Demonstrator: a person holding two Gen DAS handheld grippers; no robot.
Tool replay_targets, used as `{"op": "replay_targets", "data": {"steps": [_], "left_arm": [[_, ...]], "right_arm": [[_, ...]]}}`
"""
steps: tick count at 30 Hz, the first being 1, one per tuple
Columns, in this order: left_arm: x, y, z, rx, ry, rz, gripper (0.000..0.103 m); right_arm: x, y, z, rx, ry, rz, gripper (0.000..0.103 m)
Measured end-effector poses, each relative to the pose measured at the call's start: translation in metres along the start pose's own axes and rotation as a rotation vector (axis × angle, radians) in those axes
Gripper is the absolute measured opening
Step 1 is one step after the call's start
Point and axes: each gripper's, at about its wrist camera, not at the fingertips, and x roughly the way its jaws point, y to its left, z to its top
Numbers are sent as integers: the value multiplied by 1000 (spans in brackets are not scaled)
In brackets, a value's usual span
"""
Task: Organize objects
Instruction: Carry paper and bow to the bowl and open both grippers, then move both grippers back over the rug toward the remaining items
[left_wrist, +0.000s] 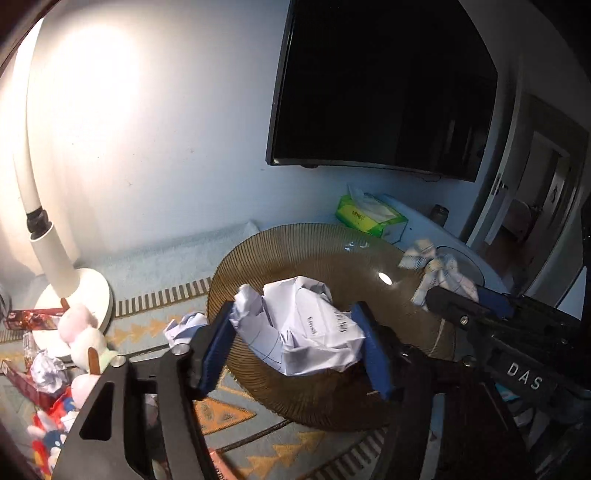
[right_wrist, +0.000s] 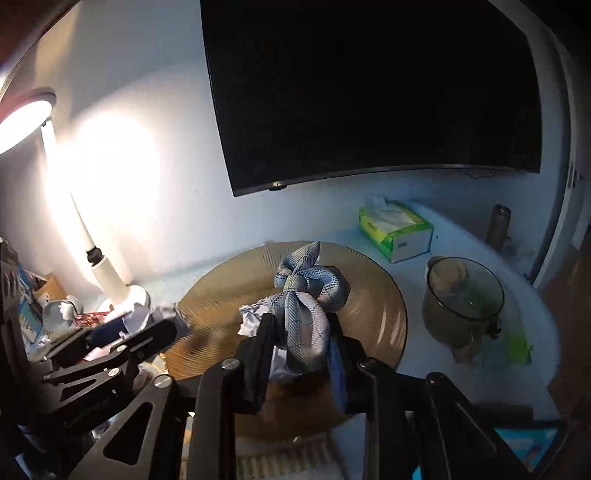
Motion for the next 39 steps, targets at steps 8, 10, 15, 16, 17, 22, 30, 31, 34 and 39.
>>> {"op": "replay_targets", "data": {"steps": [8, 10, 15, 16, 17, 22, 30, 31, 34, 39], "left_arm": [[-39, 24, -18, -51, -18, 46, 84], [-63, 32, -26, -75, -40, 53, 84], [-135, 66, -61, -127, -117, 143, 87], [-147, 76, -69, -146, -128, 171, 87], [-159, 88, -78, -169, -134, 204, 89], [-202, 167, -135, -298, -90, 391, 102], [-216, 277, -214, -535, 17, 651, 102], [-216, 286, -216, -597, 16, 604, 102], [-217, 293, -222, -641, 20, 542, 102], [-186, 282, -220, -557, 185, 649, 102]], "right_arm": [[-19, -26, -15, 132, -32, 104, 64], [-28, -18, -20, 122, -34, 136, 64], [-56, 24, -42, 42, -64, 222, 78], [-59, 34, -47, 18, -65, 241, 88], [-62, 46, -54, -7, -65, 260, 92], [-48, 98, -92, -86, 39, 369, 93], [12, 125, -150, -121, 203, 298, 93], [16, 126, -151, -121, 218, 279, 93], [19, 124, -151, -122, 225, 273, 93], [36, 126, -152, -118, 288, 228, 98]]}}
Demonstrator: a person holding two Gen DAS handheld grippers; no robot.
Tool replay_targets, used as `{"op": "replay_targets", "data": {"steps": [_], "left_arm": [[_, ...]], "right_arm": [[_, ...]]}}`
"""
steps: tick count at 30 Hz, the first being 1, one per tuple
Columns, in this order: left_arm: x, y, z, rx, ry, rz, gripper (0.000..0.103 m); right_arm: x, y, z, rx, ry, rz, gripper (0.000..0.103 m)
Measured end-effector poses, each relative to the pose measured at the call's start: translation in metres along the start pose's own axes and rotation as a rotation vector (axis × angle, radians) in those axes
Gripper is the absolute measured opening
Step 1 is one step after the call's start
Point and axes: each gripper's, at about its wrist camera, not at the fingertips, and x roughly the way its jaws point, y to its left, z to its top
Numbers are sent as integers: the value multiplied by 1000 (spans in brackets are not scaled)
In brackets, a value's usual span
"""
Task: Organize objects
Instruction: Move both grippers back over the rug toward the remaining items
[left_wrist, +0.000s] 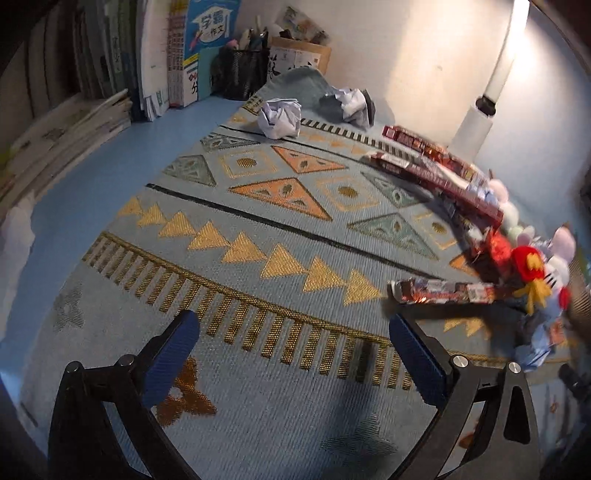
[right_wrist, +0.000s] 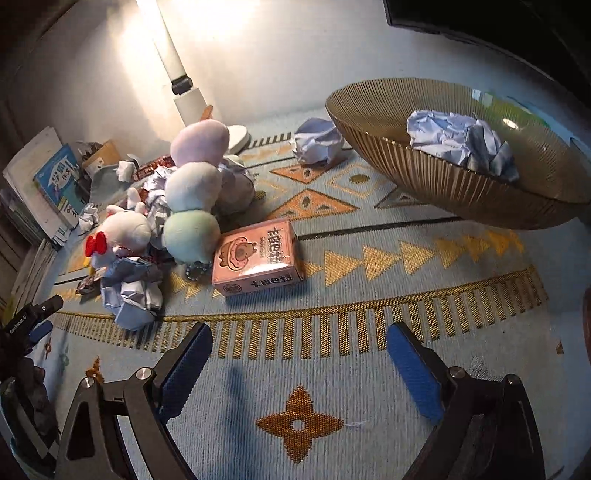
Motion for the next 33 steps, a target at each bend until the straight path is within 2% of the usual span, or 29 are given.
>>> {"op": "replay_targets", "data": {"steps": [2, 4, 8, 33], "left_arm": [[3, -16, -3, 78, 22, 76, 103], [-1, -22, -5, 100, -1, 104, 103], [-1, -11, -6, 57, 17, 62, 103], [-1, -11, -6, 57, 16, 64, 103]], "right_arm": [[1, -1, 0, -4, 5, 7, 101], [1, -1, 0, -5, 10, 16, 103], [3, 2, 2, -19, 16, 0, 103], [4, 2, 1, -23, 16, -3, 103]]}}
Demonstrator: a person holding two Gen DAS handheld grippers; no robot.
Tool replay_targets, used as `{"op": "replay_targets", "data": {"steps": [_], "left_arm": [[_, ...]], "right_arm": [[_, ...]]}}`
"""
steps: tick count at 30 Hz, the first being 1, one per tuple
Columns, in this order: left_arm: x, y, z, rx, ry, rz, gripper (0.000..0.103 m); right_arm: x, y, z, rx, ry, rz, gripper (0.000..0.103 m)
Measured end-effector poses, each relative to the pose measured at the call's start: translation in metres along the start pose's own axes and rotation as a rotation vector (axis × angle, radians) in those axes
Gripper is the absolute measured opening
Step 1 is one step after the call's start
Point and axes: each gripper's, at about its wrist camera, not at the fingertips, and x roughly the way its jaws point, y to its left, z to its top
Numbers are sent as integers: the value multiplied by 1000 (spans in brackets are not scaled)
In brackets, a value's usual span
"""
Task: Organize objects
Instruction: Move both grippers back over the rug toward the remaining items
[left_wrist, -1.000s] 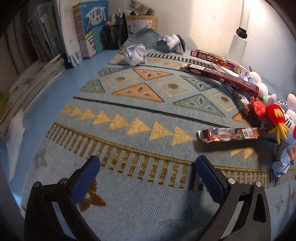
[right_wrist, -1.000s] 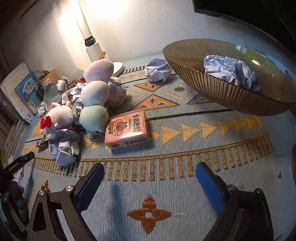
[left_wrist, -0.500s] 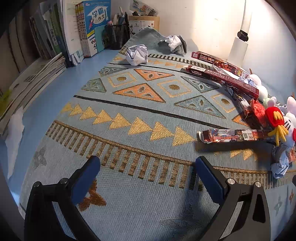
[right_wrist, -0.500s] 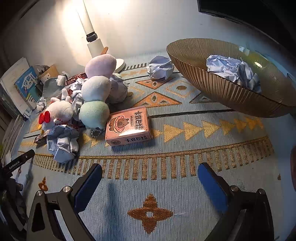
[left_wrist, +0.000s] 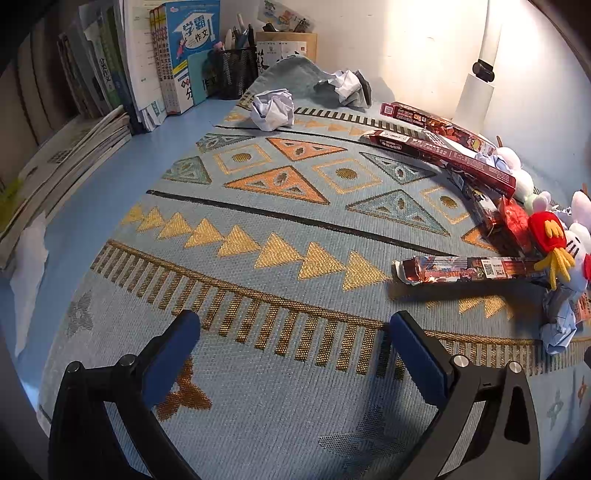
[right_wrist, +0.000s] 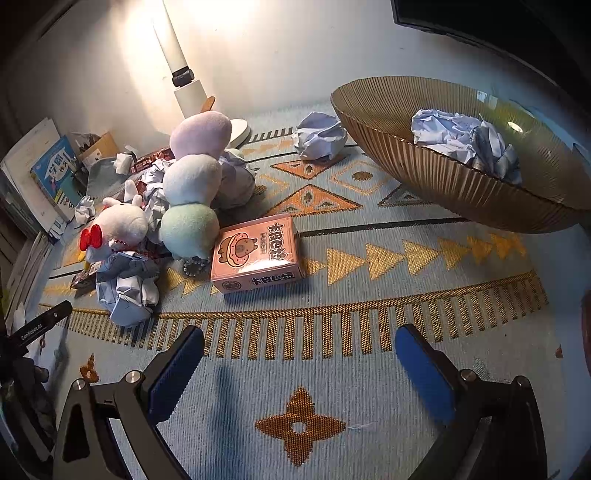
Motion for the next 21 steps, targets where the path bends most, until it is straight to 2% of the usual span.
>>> {"op": "replay_targets", "data": {"steps": [3, 5, 6, 8, 11, 14, 17, 19, 21], "left_arm": [[-1, -1, 0, 0, 3, 8, 102], [-11, 2, 2, -13, -35, 20, 101], [-17, 6, 5, -13, -60, -23, 101], [-22, 23, 22, -54, -58, -125, 101], [-26, 51, 59, -133, -103, -201, 101], [-14, 66, 95, -154, -169, -203, 101], [20, 65, 125, -122, -151, -195, 101], [44, 61, 141, -92, -141, -164, 101], [65, 54, 153, -64, -131, -136, 101]], "right_arm": [[0, 0, 0, -3, 2, -3, 103], [0, 2, 0, -8, 6, -12, 103], [1, 3, 0, -15, 11, -21, 103], [3, 9, 0, -47, 28, -56, 103], [6, 17, 1, -88, 47, -80, 103], [-1, 23, 11, -77, 8, -31, 98], [-14, 27, 35, 5, -83, 61, 98], [-12, 31, 56, 39, -113, 113, 98], [-3, 38, 73, 42, -125, 117, 95]]}}
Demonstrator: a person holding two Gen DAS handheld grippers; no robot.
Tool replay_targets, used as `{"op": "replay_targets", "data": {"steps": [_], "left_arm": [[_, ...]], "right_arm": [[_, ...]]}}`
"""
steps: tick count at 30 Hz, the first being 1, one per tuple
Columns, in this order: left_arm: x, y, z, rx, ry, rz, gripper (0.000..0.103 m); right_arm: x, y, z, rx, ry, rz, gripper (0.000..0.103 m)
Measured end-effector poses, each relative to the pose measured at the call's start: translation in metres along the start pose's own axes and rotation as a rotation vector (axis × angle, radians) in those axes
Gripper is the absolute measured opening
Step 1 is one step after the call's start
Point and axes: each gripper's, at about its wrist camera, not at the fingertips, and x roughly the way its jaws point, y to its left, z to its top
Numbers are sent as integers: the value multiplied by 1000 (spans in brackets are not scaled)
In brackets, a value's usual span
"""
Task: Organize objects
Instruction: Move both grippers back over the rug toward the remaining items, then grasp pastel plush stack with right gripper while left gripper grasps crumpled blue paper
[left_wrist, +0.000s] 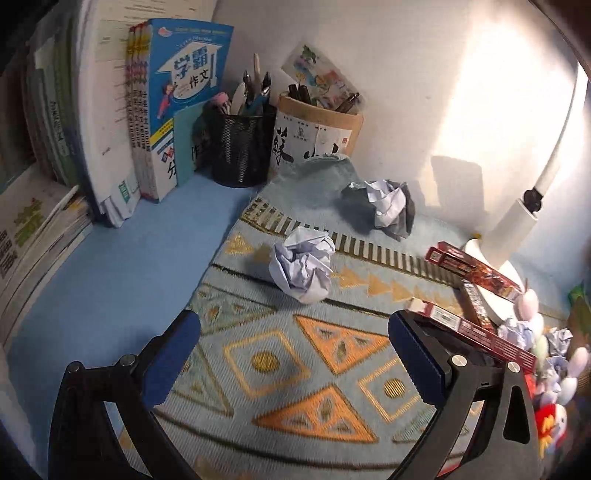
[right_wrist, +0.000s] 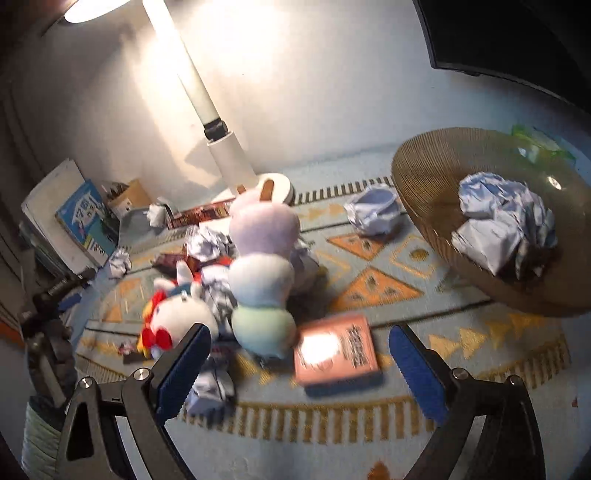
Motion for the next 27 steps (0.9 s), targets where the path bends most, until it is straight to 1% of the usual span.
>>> {"op": "replay_targets", "data": {"steps": [2, 3, 6, 8, 9, 10, 11, 12, 13, 14, 18, 19, 21, 24, 27], "left_arm": [[21, -3, 10, 12, 17, 19, 101], [29, -3, 14, 11, 26, 21, 101], [47, -5, 26, 3, 56, 8, 101], [58, -8, 29, 14, 67, 51, 101], [62, -10, 30, 19, 76, 67, 101], [64, -13, 31, 28, 80, 74, 96], [65, -15, 31, 38, 76, 74, 82], [66, -17, 31, 46, 76, 72, 73], [69, -18, 30, 48, 85, 69, 53], [69, -18, 29, 56, 84, 78, 46], [52, -17, 25, 57, 14, 47, 45], [47, -16, 23, 51, 9, 40, 45], [32, -14, 17, 35, 16, 2, 45], [-14, -19, -2, 67, -20, -33, 45], [-64, -27, -32, 103, -43, -97, 45]], "right_arm": [[20, 2, 11, -5, 11, 6, 77], [31, 4, 14, -6, 28, 10, 73], [52, 7, 12, 15, 50, 66, 69], [56, 8, 3, 15, 20, 103, 63], [54, 11, 1, 6, 1, 95, 59], [50, 14, 0, -12, -14, 94, 50], [48, 17, -2, -28, -21, 93, 46], [48, 20, -4, -41, -24, 84, 46], [47, 23, -4, -55, -32, 79, 46], [47, 24, -5, -68, -37, 77, 45], [41, 26, -7, -89, -58, 69, 43], [38, 25, -7, -86, -65, 72, 43], [33, 21, -6, -69, -77, 86, 43], [13, 19, -6, -76, -89, 82, 43], [-27, 17, -10, -110, -127, 79, 43]]}}
